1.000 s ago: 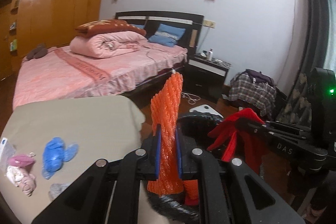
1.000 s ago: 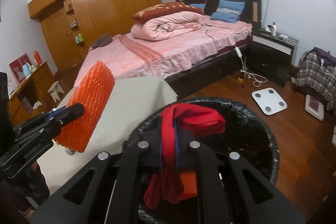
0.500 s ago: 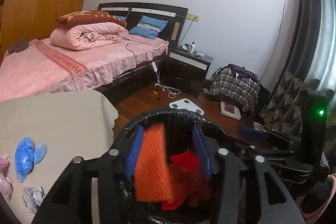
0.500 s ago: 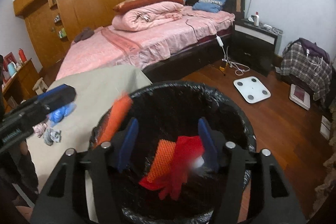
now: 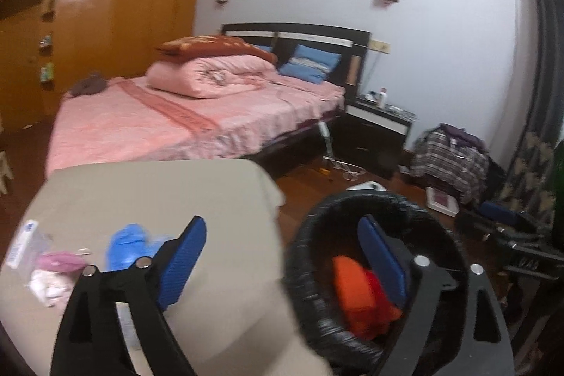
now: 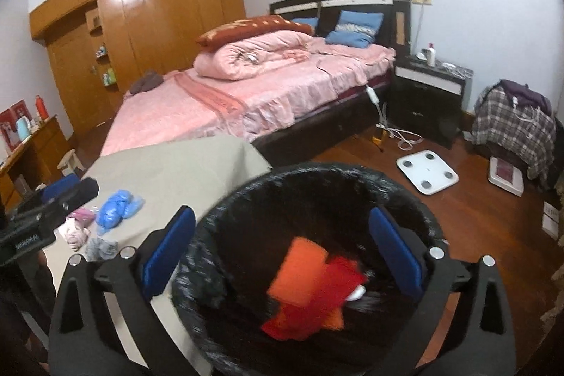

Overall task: Collect trash
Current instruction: 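Move both open tools back over the remaining items on the table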

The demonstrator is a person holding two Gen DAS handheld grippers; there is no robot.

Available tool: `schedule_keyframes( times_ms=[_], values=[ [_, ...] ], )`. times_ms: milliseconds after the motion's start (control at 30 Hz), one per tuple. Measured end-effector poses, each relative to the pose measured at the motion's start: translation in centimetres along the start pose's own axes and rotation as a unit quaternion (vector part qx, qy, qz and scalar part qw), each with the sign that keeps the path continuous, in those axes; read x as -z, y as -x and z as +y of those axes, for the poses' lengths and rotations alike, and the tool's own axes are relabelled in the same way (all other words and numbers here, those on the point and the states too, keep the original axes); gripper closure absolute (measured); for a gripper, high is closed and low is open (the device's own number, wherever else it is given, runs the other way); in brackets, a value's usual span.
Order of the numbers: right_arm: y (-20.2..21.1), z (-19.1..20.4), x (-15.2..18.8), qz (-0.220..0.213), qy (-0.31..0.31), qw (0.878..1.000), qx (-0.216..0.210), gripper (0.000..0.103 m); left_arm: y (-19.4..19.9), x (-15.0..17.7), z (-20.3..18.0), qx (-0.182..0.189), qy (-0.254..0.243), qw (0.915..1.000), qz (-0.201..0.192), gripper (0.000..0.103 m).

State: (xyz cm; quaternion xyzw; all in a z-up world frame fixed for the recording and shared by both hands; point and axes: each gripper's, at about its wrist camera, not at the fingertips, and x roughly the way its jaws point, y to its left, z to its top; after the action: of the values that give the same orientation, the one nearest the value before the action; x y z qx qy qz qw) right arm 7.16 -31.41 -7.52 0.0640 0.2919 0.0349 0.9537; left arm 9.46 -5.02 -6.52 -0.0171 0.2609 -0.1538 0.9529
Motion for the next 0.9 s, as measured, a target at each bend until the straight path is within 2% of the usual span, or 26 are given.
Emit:
schedule_keyframes(
  times_ms=[267,500,633,900],
  values=[
    [-2.3,6.8,0.0,0.007,0.023,0.998,-0.064,0.006,2.8,2.2,7.1,-0.085,0.028,0.9960,0.001,0.013],
    [-4.3,13.7,0.5,0.015,0.050,0.993,-0.108,0.006,4.6,4.3,12.5,-0.140,0.048,0.9890,0.005,0.013],
    [-5.8,16.6,1.3,0.022,0.064,0.990,-0.120,0.006,5.7,5.8,15.7,-0.168,0.066,0.9836,0.008,0.013],
    [-9.0,20.9,3.6,0.058,0.073,0.987,-0.129,0.006,6.1,7.9,19.4,-0.204,0.082,0.9754,0.021,0.013]
  ],
)
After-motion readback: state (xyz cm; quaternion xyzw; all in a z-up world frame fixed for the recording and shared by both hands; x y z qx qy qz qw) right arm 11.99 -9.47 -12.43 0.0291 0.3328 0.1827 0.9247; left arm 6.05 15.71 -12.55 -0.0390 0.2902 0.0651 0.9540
